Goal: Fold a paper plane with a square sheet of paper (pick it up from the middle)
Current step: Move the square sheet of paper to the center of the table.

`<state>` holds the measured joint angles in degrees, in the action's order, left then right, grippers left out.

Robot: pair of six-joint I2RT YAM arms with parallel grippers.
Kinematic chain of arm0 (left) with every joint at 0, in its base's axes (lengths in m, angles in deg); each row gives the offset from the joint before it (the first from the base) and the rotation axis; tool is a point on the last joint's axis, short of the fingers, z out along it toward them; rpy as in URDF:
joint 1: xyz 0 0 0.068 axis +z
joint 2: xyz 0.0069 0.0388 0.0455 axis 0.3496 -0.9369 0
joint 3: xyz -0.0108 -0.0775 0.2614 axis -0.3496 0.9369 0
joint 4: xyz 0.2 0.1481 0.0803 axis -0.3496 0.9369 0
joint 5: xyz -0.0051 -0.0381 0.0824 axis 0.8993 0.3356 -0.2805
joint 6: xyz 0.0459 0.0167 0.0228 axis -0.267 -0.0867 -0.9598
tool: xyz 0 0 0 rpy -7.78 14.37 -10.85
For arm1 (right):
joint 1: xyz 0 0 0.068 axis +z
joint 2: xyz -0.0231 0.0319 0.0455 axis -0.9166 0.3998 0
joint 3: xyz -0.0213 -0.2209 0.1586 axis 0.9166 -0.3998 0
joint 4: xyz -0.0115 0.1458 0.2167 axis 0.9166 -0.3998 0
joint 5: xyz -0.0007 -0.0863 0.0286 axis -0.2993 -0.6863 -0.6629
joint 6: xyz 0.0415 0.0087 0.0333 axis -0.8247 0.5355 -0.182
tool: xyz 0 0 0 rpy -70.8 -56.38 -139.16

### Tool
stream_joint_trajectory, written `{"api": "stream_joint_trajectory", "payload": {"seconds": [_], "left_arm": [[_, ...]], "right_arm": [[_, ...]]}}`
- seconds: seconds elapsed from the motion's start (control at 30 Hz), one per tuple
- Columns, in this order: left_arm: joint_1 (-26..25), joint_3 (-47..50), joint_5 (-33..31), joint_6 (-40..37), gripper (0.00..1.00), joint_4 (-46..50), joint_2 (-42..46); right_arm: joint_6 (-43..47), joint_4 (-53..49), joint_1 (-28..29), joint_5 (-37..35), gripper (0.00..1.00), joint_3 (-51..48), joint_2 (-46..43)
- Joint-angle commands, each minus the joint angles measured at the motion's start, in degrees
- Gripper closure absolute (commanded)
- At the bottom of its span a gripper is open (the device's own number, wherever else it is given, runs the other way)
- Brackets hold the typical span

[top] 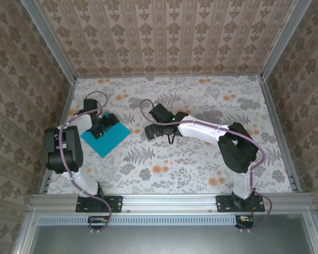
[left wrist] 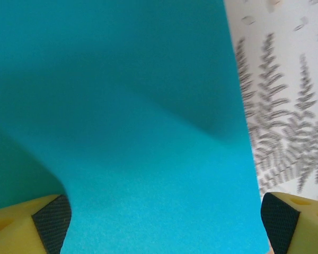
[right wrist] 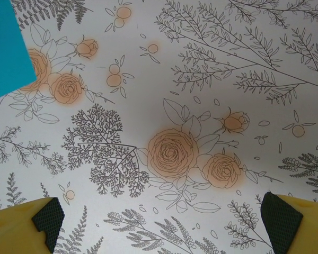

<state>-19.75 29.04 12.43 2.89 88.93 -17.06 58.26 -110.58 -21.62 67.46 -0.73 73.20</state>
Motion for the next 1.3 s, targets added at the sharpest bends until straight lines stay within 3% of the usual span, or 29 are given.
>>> {"api": "stream_joint_trajectory", "payload": {"seconds": [0.0,0.17,0.37,0.53,0.67,0.8,1.07,1.27], "left_arm": [[-1.90,-0.39,1.76,3.48,0.04,-0.41,-2.35],[-5.46,1.27,4.72,6.92,0.04,-2.55,-3.22],[-14.50,4.18,10.87,14.78,0.05,-10.49,-2.69],[-17.76,1.60,12.49,16.46,0.05,-10.90,-0.55],[-15.36,-0.97,9.39,14.65,0.04,-5.66,4.00],[-10.30,-0.76,8.01,12.57,0.02,-1.30,8.31],[-1.22,4.04,5.73,8.10,0.00,4.21,16.59],[1.01,4.78,4.68,5.30,0.00,7.03,19.32]], "right_arm": [[-1.21,-1.92,-0.37,-1.52,0.00,-0.73,-0.02],[-2.40,-1.70,-1.21,-3.20,0.00,-2.35,-0.92],[-6.49,1.28,-4.21,-2.84,0.00,-7.67,-4.90],[-6.92,3.22,-5.49,3.43,0.15,-8.48,-6.35],[-8.64,4.14,-5.14,10.77,0.36,-5.26,-3.07],[-10.23,5.69,-3.61,17.00,0.46,-0.51,2.06],[-11.66,4.34,-1.53,19.39,0.48,10.42,12.35],[-11.51,0.14,-1.49,16.88,0.47,16.36,18.18]]}}
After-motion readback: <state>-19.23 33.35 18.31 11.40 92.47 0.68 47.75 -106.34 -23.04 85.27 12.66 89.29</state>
